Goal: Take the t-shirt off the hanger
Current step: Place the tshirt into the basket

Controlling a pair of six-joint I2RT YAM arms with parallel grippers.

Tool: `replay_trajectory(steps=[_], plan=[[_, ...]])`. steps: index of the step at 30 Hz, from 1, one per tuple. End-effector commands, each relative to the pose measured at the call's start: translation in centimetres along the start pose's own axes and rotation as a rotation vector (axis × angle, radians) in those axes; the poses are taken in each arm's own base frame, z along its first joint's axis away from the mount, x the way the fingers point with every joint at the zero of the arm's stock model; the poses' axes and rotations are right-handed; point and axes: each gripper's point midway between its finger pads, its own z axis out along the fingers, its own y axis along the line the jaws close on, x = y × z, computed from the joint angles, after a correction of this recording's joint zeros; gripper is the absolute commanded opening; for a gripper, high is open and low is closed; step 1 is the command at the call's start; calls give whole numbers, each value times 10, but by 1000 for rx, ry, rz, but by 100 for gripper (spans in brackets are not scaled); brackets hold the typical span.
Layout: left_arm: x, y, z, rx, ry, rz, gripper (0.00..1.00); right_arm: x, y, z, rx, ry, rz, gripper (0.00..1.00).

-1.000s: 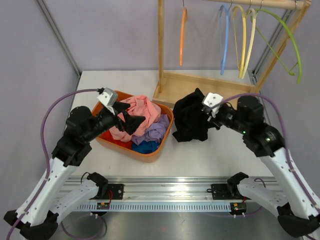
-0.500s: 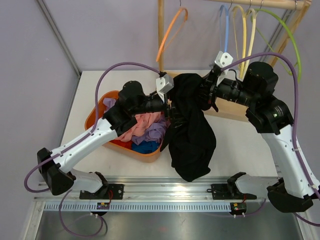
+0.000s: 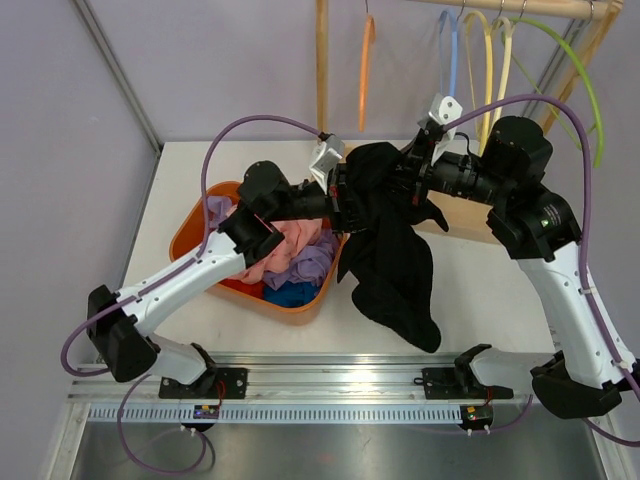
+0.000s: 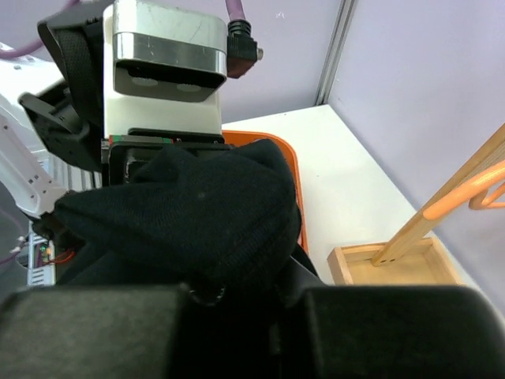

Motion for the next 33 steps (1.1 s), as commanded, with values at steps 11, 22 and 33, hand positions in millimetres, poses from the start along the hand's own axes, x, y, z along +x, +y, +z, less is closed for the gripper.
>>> replay_trajectory(steps=[11, 22, 33], plan=[[-110, -25, -130, -443, -31, 297, 0, -19, -43, -30, 268, -8, -138, 97], [-157, -6, -220, -975, 149, 561, 0, 30, -89, -63, 473, 120, -81, 99], [27, 140, -297, -1182, 325, 126, 0, 95, -68, -80, 430, 237, 37, 99]])
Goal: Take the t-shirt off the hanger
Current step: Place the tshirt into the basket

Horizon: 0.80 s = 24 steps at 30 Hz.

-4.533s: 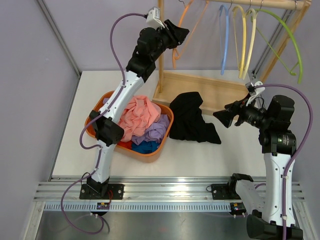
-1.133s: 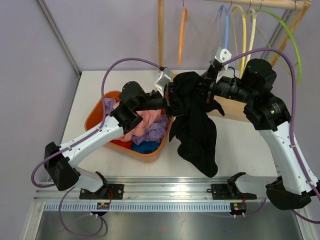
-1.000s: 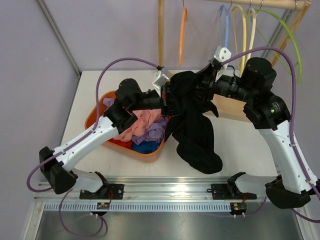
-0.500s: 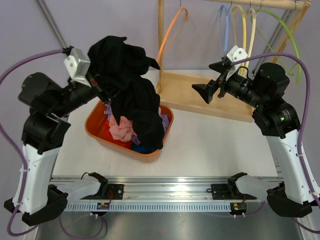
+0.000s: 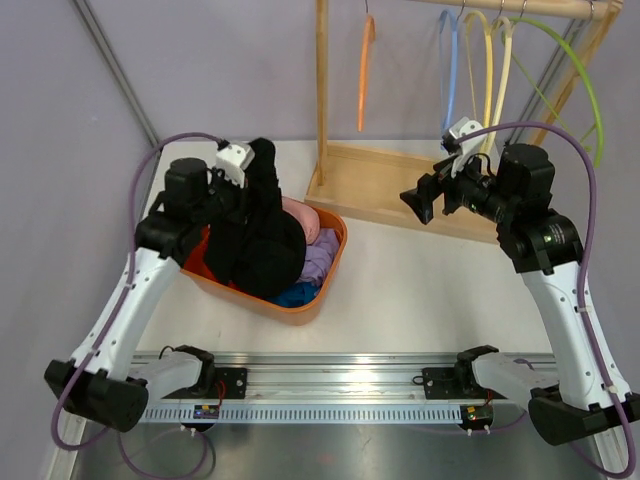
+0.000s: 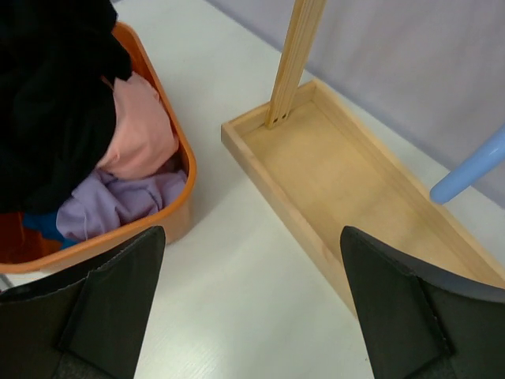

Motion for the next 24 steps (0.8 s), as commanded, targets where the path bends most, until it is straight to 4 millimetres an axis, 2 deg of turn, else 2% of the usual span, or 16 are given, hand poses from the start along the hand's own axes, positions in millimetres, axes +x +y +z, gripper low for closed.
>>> replay_trajectory(steps=[1, 2, 3, 4, 6, 10, 12, 13, 15, 16, 18, 19, 20, 22, 23, 24], plan=[[35, 24, 15, -65, 22, -108, 0, 14, 13, -16, -26, 14, -11, 99], [50, 25, 17, -69, 56, -134, 0, 22, 13, -17, -26, 29, -15, 99], [77, 25, 22, -67, 120, -160, 0, 27, 16, -22, -27, 35, -33, 100], [93, 24, 25, -75, 165, -218, 0, 43, 18, -20, -35, 67, -25, 99], [145, 28, 27, -122, 314, -300, 0, 54, 20, -22, -36, 85, -24, 99], [208, 37, 23, -192, 504, -535, 0, 74, 24, -18, -58, 124, 4, 99], [227, 36, 24, -192, 569, -614, 1, 78, 26, -18, -71, 139, 12, 100], [244, 40, 25, -209, 621, -677, 5, 79, 27, -17, -77, 142, 14, 99], [253, 44, 26, -206, 644, -766, 21, 80, 28, -16, -83, 147, 18, 99], [257, 45, 27, -203, 656, -794, 40, 80, 29, -16, -88, 147, 19, 99], [245, 48, 28, -194, 622, -800, 55, 81, 29, -17, -90, 150, 24, 99], [237, 50, 28, -200, 599, -796, 63, 80, 29, -17, -88, 149, 23, 99], [217, 57, 26, -218, 543, -768, 75, 80, 29, -18, -84, 149, 20, 99], [197, 61, 20, -235, 502, -749, 85, 80, 27, -20, -74, 148, 20, 100], [171, 67, 15, -244, 436, -717, 92, 80, 27, -20, -73, 149, 20, 99], [158, 69, 12, -253, 407, -706, 95, 79, 26, -21, -70, 148, 18, 99]])
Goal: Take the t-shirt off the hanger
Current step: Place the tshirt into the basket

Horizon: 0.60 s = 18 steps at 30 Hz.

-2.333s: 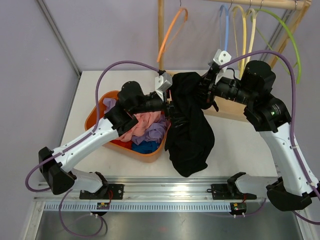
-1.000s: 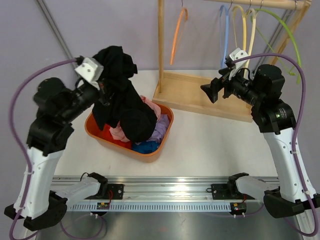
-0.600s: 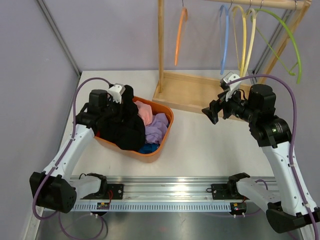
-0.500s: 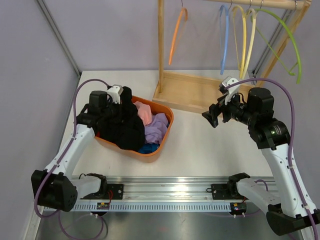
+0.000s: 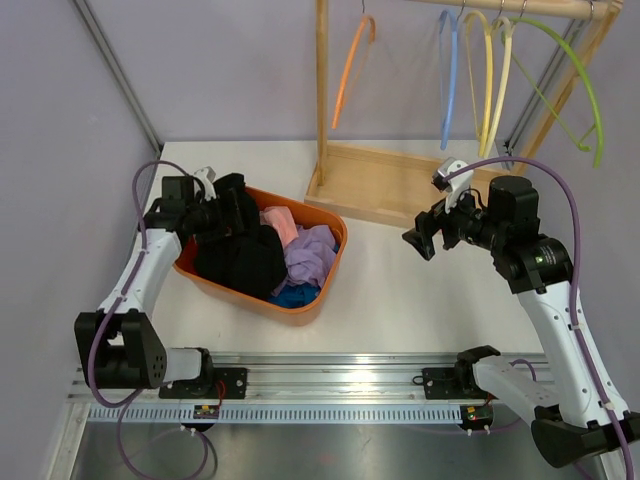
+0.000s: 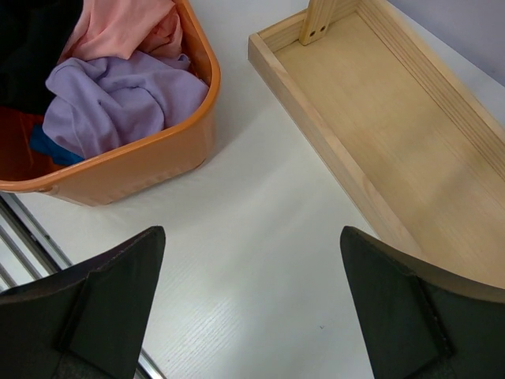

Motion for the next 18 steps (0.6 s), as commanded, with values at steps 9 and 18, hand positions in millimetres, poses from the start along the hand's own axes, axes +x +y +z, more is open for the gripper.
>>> replay_trajectory(steps=[9, 18], plan=[[-64, -39, -126, -83, -307, 3, 99, -14, -7, -8, 28, -32, -22, 99], [-94, -94, -202, 124, -657, 120, 99, -21, -41, -7, 219, -17, 161, 100]])
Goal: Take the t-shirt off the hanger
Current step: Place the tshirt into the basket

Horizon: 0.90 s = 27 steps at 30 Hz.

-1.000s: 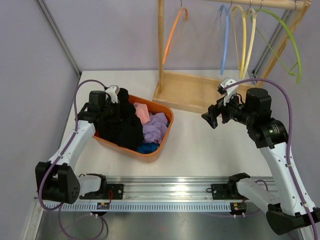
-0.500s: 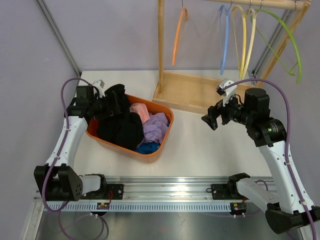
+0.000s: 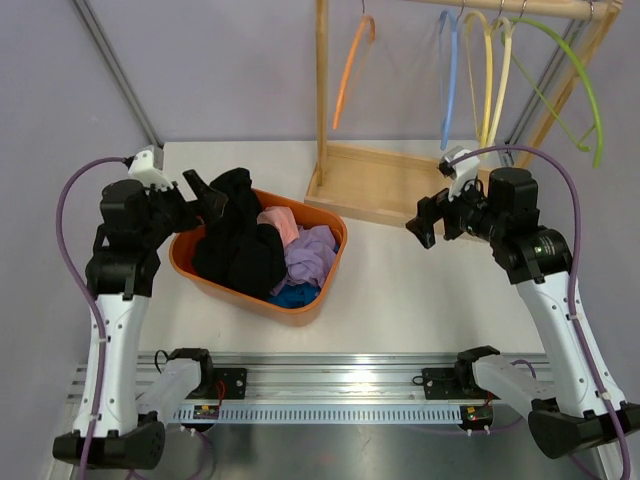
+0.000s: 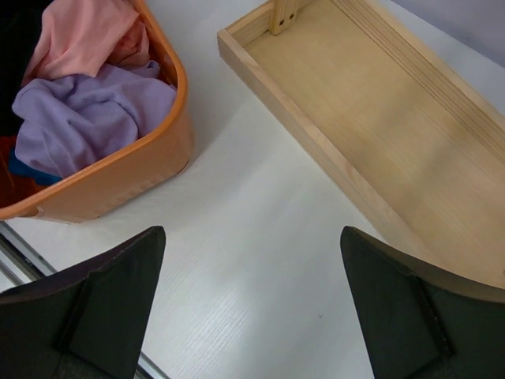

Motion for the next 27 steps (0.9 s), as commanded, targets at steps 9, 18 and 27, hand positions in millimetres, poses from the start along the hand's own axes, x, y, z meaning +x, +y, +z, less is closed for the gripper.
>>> replay_trajectory(steps=[9, 18, 27], plan=[[-43, -26, -77, 81, -347, 51, 99, -26, -71, -13, 479, -42, 529, 99], [-20, -15, -95, 39, -337, 55, 99, 8, -83, -38, 606, 64, 388, 99], [-8, -13, -92, 37, -295, 57, 99, 21, -90, -49, 677, 34, 359, 99]])
